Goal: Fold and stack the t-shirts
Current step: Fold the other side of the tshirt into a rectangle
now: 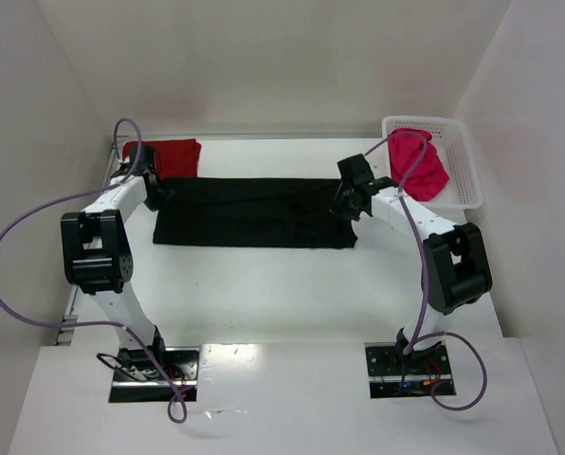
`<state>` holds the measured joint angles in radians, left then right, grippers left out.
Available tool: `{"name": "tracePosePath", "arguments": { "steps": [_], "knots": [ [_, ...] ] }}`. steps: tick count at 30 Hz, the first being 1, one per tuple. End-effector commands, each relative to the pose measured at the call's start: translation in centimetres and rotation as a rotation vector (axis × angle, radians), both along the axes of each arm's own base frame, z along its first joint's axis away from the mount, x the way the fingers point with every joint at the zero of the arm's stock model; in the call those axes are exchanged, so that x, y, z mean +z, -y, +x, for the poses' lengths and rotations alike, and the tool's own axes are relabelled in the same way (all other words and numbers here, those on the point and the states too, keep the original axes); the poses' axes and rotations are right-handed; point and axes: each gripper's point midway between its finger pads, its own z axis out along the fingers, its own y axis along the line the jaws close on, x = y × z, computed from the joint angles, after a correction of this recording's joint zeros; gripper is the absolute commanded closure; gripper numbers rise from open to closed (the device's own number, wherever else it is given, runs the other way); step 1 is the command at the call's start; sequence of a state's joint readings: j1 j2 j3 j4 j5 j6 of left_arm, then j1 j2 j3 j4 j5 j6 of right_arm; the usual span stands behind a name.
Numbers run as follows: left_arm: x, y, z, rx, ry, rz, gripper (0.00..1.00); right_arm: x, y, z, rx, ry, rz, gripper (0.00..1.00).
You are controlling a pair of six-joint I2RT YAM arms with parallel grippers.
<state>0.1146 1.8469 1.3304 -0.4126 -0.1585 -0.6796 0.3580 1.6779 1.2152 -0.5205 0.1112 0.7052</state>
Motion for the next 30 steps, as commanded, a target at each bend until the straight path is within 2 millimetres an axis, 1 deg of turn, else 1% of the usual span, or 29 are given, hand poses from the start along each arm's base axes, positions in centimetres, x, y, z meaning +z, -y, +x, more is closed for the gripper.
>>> {"name": "tracePosePath", "arguments": {
  "steps": [1, 2, 3, 4, 5, 6, 7, 8, 9, 10, 11, 12, 13, 15, 16, 17, 18, 19, 20, 21, 22, 23, 24, 25, 26, 27, 29, 30],
  "knots": [
    [0.9, -1.4, 2.1, -0.005, 0.057, 0.027, 1.0, 2.2, 0.4, 2.9, -0.017, 0.092, 0.024, 0.96],
    [1.3, -1.4, 2.4, -0.005, 0.067, 0.029, 1.0, 1.7, 0.4, 2.9, -0.017, 0.08, 0.02, 0.96],
    [0.7, -1.2, 2.5, -0.014, 0.063, 0.016, 1.0, 1.3, 0.7, 3.2, -0.016, 0.079, 0.012, 0.96],
    [0.0, -1.0, 2.5, -0.021, 0.048, 0.003, 1.0, 1.3, 0.7, 3.2, -0.016, 0.079, 0.012, 0.96],
    [0.1, -0.8, 2.7, -0.027, 0.058, -0.004, 1.0, 0.7, 0.6, 3.1, -0.011, 0.063, 0.014, 0.95],
    [-0.5, -0.8, 2.9, -0.027, 0.055, -0.005, 1.0, 0.2, 0.6, 3.1, -0.011, 0.052, 0.011, 0.95],
    [-1.2, -0.6, 2.9, -0.033, 0.041, -0.016, 1.0, 0.5, 0.5, 3.5, -0.011, 0.072, 0.017, 0.95],
    [-1.2, -0.5, 2.9, -0.038, 0.042, -0.023, 1.0, -0.3, 0.6, 3.2, -0.011, 0.052, 0.011, 0.95],
    [-1.7, -0.5, 3.0, -0.046, 0.038, -0.019, 1.0, -0.8, 0.5, 3.4, -0.011, 0.05, 0.01, 0.95],
    [-2.3, -0.3, 3.0, -0.051, 0.024, -0.03, 1.0, -1.2, 0.6, 3.2, -0.011, 0.041, 0.007, 0.95],
    [-2.3, -0.2, 3.0, -0.057, 0.025, -0.037, 1.0, -1.5, 0.4, 3.7, -0.003, 0.052, 0.005, 0.95],
    [-2.8, -0.2, 3.1, -0.064, 0.021, -0.033, 1.0, -1.7, 0.2, 3.8, 0.003, 0.053, 0.015, 0.94],
    [-3.2, -0.2, 3.0, -0.064, 0.012, -0.035, 1.0, -2.4, 0.2, 3.8, 0.003, 0.047, 0.013, 0.94],
    [-3.1, -0.2, 3.2, -0.064, 0.022, -0.033, 1.0, -2.5, 0.0, 4.3, 0.003, 0.061, 0.017, 0.94],
    [-3.4, -0.4, 3.4, -0.059, 0.022, -0.025, 1.0, -2.4, 0.0, 4.5, 0.013, 0.071, 0.013, 0.93],
    [-3.4, -0.4, 3.4, -0.059, 0.022, -0.025, 1.0, -2.9, 0.2, 4.5, 0.008, 0.062, 0.002, 0.93],
    [-3.5, -0.5, 3.7, -0.059, 0.024, -0.025, 1.0, -2.9, 0.2, 4.5, 0.008, 0.062, 0.002, 0.93],
    [-3.2, -0.7, 3.9, -0.061, 0.03, -0.01, 1.0, -3.2, 0.4, 4.8, 0.012, 0.063, -0.016, 0.91],
    [-3.6, -0.7, 3.8, -0.061, 0.021, -0.011, 1.0, -3.2, 0.5, 4.8, 0.006, 0.065, -0.023, 0.91],
    [-3.3, -0.7, 4.1, -0.061, 0.03, -0.009, 1.0, -3.1, 0.5, 5.0, 0.015, 0.075, -0.027, 0.9],
    [-3.2, -0.8, 4.3, -0.061, 0.039, -0.008, 1.0, -3.4, 1.0, 5.1, 0.004, 0.066, -0.03, 0.9],
    [-2.8, -1.2, 4.6, -0.052, 0.048, -0.006, 0.93, -3.5, 1.0, 5.1, 0.004, 0.066, -0.03, 0.9],
    [-2.8, -1.3, 4.6, -0.052, 0.048, -0.006, 0.87, -3.5, 1.0, 5.1, 0.004, 0.066, -0.03, 0.9],
    [-2.8, -0.9, 4.6, -0.075, 0.049, -0.018, 0.79, -3.3, 0.9, 5.3, 0.004, 0.076, -0.027, 0.9],
    [-2.4, -0.7, 4.6, -0.092, 0.059, -0.022, 0.7, -3.7, 0.9, 5.3, 0.004, 0.068, -0.029, 0.9],
    [-1.2, -0.6, 4.8, -0.112, 0.084, -0.018, 0.45, -3.7, 0.9, 5.3, 0.004, 0.068, -0.029, 0.9],
    [0.9, 0.4, 5.0, -0.156, 0.131, -0.049, 0.26, -3.6, 0.9, 5.5, 0.004, 0.076, -0.027, 0.9],
    [3.2, 0.8, 4.9, -0.184, 0.176, -0.051, 0.21, -4.1, 0.9, 5.4, 0.004, 0.066, -0.03, 0.9]
  ]
}}
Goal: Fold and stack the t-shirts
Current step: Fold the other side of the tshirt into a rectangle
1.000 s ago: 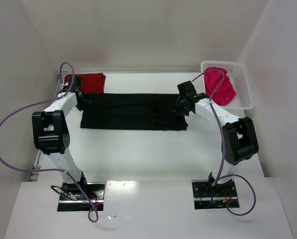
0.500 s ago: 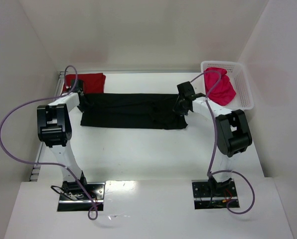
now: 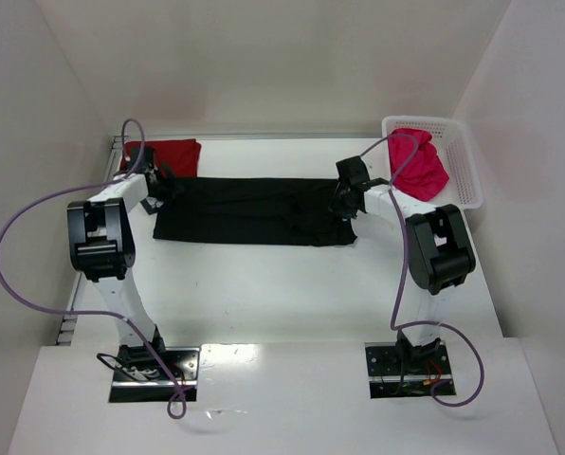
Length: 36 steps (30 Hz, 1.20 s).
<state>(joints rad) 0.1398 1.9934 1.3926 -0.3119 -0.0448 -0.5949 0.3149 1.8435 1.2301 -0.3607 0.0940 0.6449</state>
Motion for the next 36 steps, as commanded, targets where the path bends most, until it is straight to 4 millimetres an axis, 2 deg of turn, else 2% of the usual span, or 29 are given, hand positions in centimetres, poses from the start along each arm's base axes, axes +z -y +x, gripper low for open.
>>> {"name": "tracePosePath", "arguments": {
  "steps": [1, 2, 3, 4, 6, 7, 8, 9, 11, 12, 13, 15, 16, 18, 19, 20, 24, 25, 27, 28, 30, 31, 33, 35, 36],
  "knots": [
    [7.7, 1.2, 1.8, -0.111, 0.191, -0.024, 0.13, 0.3, 0.3, 1.8, -0.011, 0.057, -0.012, 0.9],
    [9.5, 3.1, 1.9, -0.191, 0.245, -0.092, 0.11, 0.3, 0.3, 1.8, -0.011, 0.057, -0.012, 0.9],
    [12.1, 4.8, 2.0, -0.285, 0.32, -0.107, 0.09, 0.3, 0.3, 1.8, -0.011, 0.057, -0.012, 0.9],
    [13.0, 6.6, 1.7, -0.357, 0.342, -0.146, 0.09, 0.3, 0.3, 1.8, -0.011, 0.057, -0.012, 0.9],
    [14.8, 12.2, 0.9, -0.554, 0.383, -0.26, 0.08, 0.2, 0.3, 1.8, -0.011, 0.06, -0.011, 0.9],
    [15.2, 14.0, 0.4, -0.603, 0.382, -0.291, 0.08, 0.3, 0.1, 1.9, -0.006, 0.068, -0.001, 0.9],
    [15.0, 15.7, 0.0, -0.636, 0.369, -0.326, 0.08, 0.3, 0.1, 1.9, -0.006, 0.068, -0.001, 0.9],
    [14.7, 19.0, -0.9, -0.712, 0.352, -0.355, 0.08, 0.1, 0.1, 1.9, -0.006, 0.07, 0.0, 0.9],
    [13.7, 21.7, -1.8, -0.735, 0.329, -0.363, 0.08, 0.2, 0.1, 2.1, -0.006, 0.078, 0.002, 0.9],
    [12.4, 22.9, -2.1, -0.744, 0.299, -0.373, 0.09, 0.2, 0.1, 2.1, -0.006, 0.078, 0.002, 0.9],
    [12.3, 25.0, -2.9, -0.778, 0.296, -0.389, 0.09, 0.2, 0.1, 2.1, -0.006, 0.078, 0.002, 0.9],
    [10.6, 26.6, -3.6, -0.787, 0.253, -0.418, 0.11, -0.1, 0.2, 1.8, 0.001, 0.07, -0.006, 0.9],
    [10.7, 28.0, -4.0, -0.806, 0.256, -0.422, 0.12, 0.4, 0.1, 2.0, 0.001, 0.088, 0.0, 0.9],
    [8.9, 29.1, -4.6, -0.815, 0.214, -0.412, 0.14, 0.4, 0.3, 2.1, -0.005, 0.09, -0.007, 0.9],
    [9.0, 29.7, -4.7, -0.826, 0.222, -0.405, 0.14, 0.2, 0.3, 2.0, -0.005, 0.091, -0.007, 0.9],
    [8.2, 30.7, -5.3, -0.851, 0.204, -0.398, 0.14, 0.2, 0.1, 1.9, 0.001, 0.089, 0.0, 0.9],
    [5.9, 32.8, -5.6, -0.854, 0.167, -0.355, 0.15, -0.4, 0.3, 1.6, 0.001, 0.081, -0.003, 0.9],
    [5.8, 32.9, -5.6, -0.841, 0.168, -0.366, 0.15, 0.1, 0.2, 1.6, 0.001, 0.091, 0.001, 0.9],
    [5.2, 34.3, -5.7, -0.842, 0.173, -0.39, 0.18, -0.3, 0.4, 1.0, 0.001, 0.079, -0.003, 0.89],
    [5.1, 34.2, -5.6, -0.827, 0.172, -0.386, 0.19, -0.3, 0.4, 1.0, 0.001, 0.079, -0.003, 0.89],
    [4.0, 35.1, -5.9, -0.84, 0.149, -0.379, 0.21, -0.6, 0.5, 0.7, 0.001, 0.07, -0.006, 0.89],
    [4.4, 35.8, -6.0, -0.844, 0.154, -0.388, 0.21, -0.1, 0.5, 0.8, 0.001, 0.08, -0.003, 0.89],
    [3.8, 35.9, -6.0, -0.822, 0.145, -0.369, 0.23, 0.0, 0.7, 0.6, -0.004, 0.084, -0.009, 0.89],
    [4.2, 35.9, -5.3, -0.803, 0.167, -0.36, 0.25, 0.0, 0.7, 0.6, -0.004, 0.084, -0.009, 0.89],
    [3.6, 35.9, -5.3, -0.801, 0.155, -0.359, 0.26, 0.4, 0.7, 0.7, -0.005, 0.093, -0.007, 0.89]
  ]
}}
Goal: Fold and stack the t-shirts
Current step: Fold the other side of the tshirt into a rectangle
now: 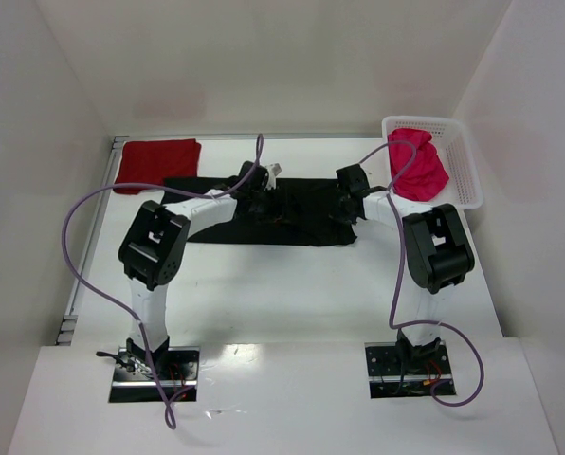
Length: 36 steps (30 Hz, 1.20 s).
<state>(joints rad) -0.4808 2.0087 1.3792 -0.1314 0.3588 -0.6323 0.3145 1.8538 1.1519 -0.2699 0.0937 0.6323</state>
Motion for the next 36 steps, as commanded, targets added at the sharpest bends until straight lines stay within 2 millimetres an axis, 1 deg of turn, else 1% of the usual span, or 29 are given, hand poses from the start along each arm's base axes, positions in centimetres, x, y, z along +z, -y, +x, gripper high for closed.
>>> {"name": "tracePosePath", "arguments": {
  "steps": [1, 3, 4, 5, 6, 8, 9, 10, 11, 12, 14, 15, 16, 18, 19, 21, 22, 23, 25, 26, 27, 28, 29, 31, 32, 33, 34, 35, 36],
  "knots": [
    [0.5, 0.4, 2.3, 0.053, 0.052, -0.006, 0.26, 2.5, 0.5, 1.3, -0.015, 0.09, 0.0, 0.89],
    [0.5, 0.8, 1.9, 0.043, 0.052, -0.006, 0.27, 2.6, 0.4, 1.4, -0.015, 0.098, 0.003, 0.89],
    [0.2, 0.6, 1.8, 0.056, 0.042, 0.001, 0.29, 2.6, 0.4, 1.5, -0.015, 0.099, 0.003, 0.89],
    [0.4, 0.7, 2.1, 0.056, 0.056, -0.006, 0.29, 2.6, 0.4, 1.5, -0.015, 0.099, 0.003, 0.89],
    [0.0, 0.7, 2.3, 0.072, 0.051, -0.004, 0.3, 2.6, 0.4, 1.5, -0.015, 0.099, 0.003, 0.89],
    [0.1, 1.2, 2.2, 0.063, 0.058, -0.009, 0.33, 2.6, 0.4, 1.5, -0.015, 0.099, 0.003, 0.89],
    [-0.3, 1.2, 2.1, 0.07, 0.044, -0.009, 0.35, 2.6, 0.4, 1.5, -0.015, 0.099, 0.003, 0.89],
    [0.0, 1.8, 2.0, 0.059, 0.052, -0.014, 0.35, 2.7, 0.5, 1.2, -0.015, 0.099, 0.003, 0.89],
    [-0.5, 1.7, 2.0, 0.059, 0.043, -0.008, 0.36, 2.7, 0.5, 1.2, -0.015, 0.099, 0.003, 0.89],
    [0.0, 2.3, 2.1, 0.05, 0.059, -0.018, 0.38, 2.7, 0.6, 1.0, -0.015, 0.099, 0.003, 0.89],
    [-0.4, 2.4, 2.0, 0.056, 0.046, -0.018, 0.41, 2.8, 0.6, 0.8, -0.015, 0.099, 0.003, 0.89],
    [-0.9, 2.3, 2.0, 0.056, 0.038, -0.013, 0.45, 2.8, 0.6, 0.8, -0.015, 0.099, 0.003, 0.89],
    [-0.6, 2.5, 2.2, 0.056, 0.046, -0.018, 0.47, 3.1, 0.6, 0.8, -0.015, 0.107, 0.006, 0.89],
    [-0.6, 2.4, 2.3, 0.07, 0.044, -0.015, 0.5, 3.1, 0.6, 0.8, -0.015, 0.107, 0.006, 0.89],
    [-0.5, 2.5, 2.5, 0.07, 0.052, -0.02, 0.53, 2.8, 0.7, 0.5, -0.015, 0.099, 0.003, 0.88],
    [-0.5, 2.5, 2.5, 0.07, 0.052, -0.02, 0.55, 3.2, 0.7, 0.6, -0.015, 0.107, 0.006, 0.83],
    [-0.5, 2.5, 2.5, 0.07, 0.052, -0.02, 0.57, 3.0, 0.8, 0.4, -0.007, 0.098, -0.003, 0.76],
    [-0.9, 2.5, 2.4, 0.076, 0.039, -0.019, 0.58, 3.5, 0.8, 0.4, -0.007, 0.108, 0.0, 0.72],
    [-0.4, 2.7, 2.8, 0.076, 0.054, -0.029, 0.58, 4.2, 0.9, 0.0, -0.007, 0.108, 0.0, 0.63],
    [-0.4, 2.7, 2.8, 0.076, 0.054, -0.029, 0.58, 4.5, 1.0, -0.2, -0.007, 0.107, 0.0, 0.52],
    [-0.4, 2.7, 2.8, 0.076, 0.054, -0.029, 0.59, 4.9, 1.3, -0.5, -0.014, 0.112, -0.007, 0.46],
    [-0.1, 2.8, 3.0, 0.076, 0.062, -0.033, 0.59, 5.2, 1.3, -0.7, -0.014, 0.115, -0.007, 0.43],
    [-0.1, 2.8, 3.0, 0.076, 0.062, -0.034, 0.59, 5.3, 1.8, -0.8, -0.023, 0.116, -0.007, 0.43],
    [-0.2, 2.9, 3.2, 0.076, 0.062, -0.034, 0.59, 5.5, 1.7, -1.3, -0.018, 0.117, 0.001, 0.42],
    [-0.1, 3.0, 3.1, 0.07, 0.059, -0.039, 0.59, 4.9, 1.9, -1.8, -0.017, 0.097, -0.005, 0.42],
    [-0.6, 3.0, 3.1, 0.07, 0.051, -0.034, 0.59, 4.9, 1.7, -1.9, -0.009, 0.094, 0.005, 0.42],
    [-0.6, 3.0, 3.1, 0.07, 0.051, -0.034, 0.59, 4.4, 1.8, -2.4, -0.009, 0.073, -0.001, 0.42],
    [-0.6, 3.0, 3.1, 0.07, 0.051, -0.034, 0.59, 4.4, 1.6, -2.5, -0.001, 0.07, 0.009, 0.42],
    [-0.6, 3.0, 3.1, 0.07, 0.051, -0.034, 0.59, 4.1, 1.5, -2.8, 0.005, 0.058, 0.014, 0.45]
  ]
}}
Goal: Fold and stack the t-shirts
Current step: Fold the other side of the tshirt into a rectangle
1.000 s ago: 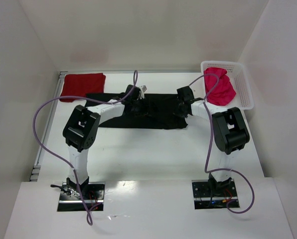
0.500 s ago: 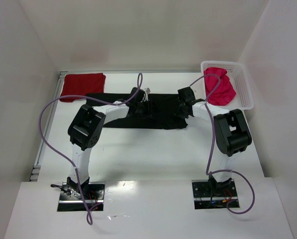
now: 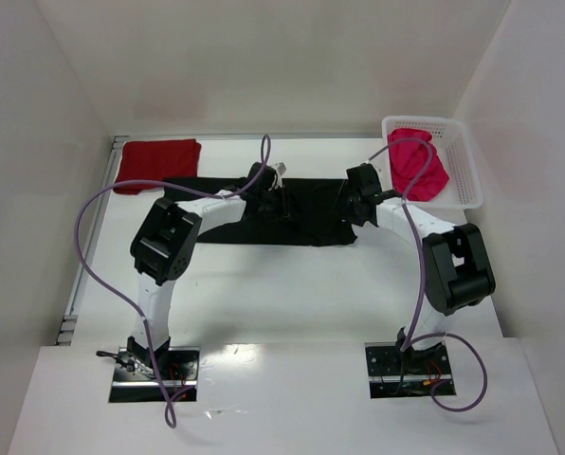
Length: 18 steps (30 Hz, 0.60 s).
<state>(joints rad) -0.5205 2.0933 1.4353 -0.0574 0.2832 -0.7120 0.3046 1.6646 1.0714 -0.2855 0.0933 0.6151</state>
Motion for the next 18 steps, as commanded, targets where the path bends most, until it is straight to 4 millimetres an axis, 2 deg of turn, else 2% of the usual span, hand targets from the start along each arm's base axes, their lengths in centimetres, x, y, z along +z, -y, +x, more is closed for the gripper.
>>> {"name": "tracePosePath", "arguments": {
  "steps": [1, 4, 7, 8, 9, 11, 12, 14, 18],
  "knots": [
    [1.1, 0.8, 1.4, 0.003, 0.043, -0.031, 0.59, -0.9, 0.4, -1.6, -0.001, -0.042, 0.008, 0.45],
    [1.1, 0.9, 1.4, 0.009, 0.037, -0.035, 0.59, -1.9, 0.4, -2.1, 0.006, -0.064, 0.01, 0.51],
    [0.7, 0.9, 1.2, 0.002, 0.026, -0.036, 0.63, -2.1, -0.2, -2.0, 0.022, -0.063, 0.032, 0.51],
    [0.7, 1.0, 1.2, 0.009, 0.019, -0.041, 0.66, -2.4, -0.2, -2.0, 0.022, -0.071, 0.029, 0.51],
    [1.0, 1.1, 1.5, 0.009, 0.027, -0.045, 0.76, -2.6, -0.3, -2.2, 0.029, -0.074, 0.039, 0.51],
    [1.2, 1.4, 1.7, 0.008, 0.028, -0.06, 0.88, -2.8, -0.4, -2.0, 0.029, -0.074, 0.039, 0.51],
    [1.4, 1.5, 1.7, 0.008, 0.026, -0.059, 0.92, -2.8, -0.4, -2.0, 0.029, -0.074, 0.039, 0.51],
    [1.5, 1.7, 1.8, 0.0, 0.021, -0.065, 0.96, -2.5, -0.7, -1.7, 0.036, -0.056, 0.052, 0.51],
    [1.5, 1.7, 1.8, 0.0, 0.021, -0.065, 0.97, -3.4, -1.0, -1.7, 0.048, -0.082, 0.062, 0.51]
  ]
}}
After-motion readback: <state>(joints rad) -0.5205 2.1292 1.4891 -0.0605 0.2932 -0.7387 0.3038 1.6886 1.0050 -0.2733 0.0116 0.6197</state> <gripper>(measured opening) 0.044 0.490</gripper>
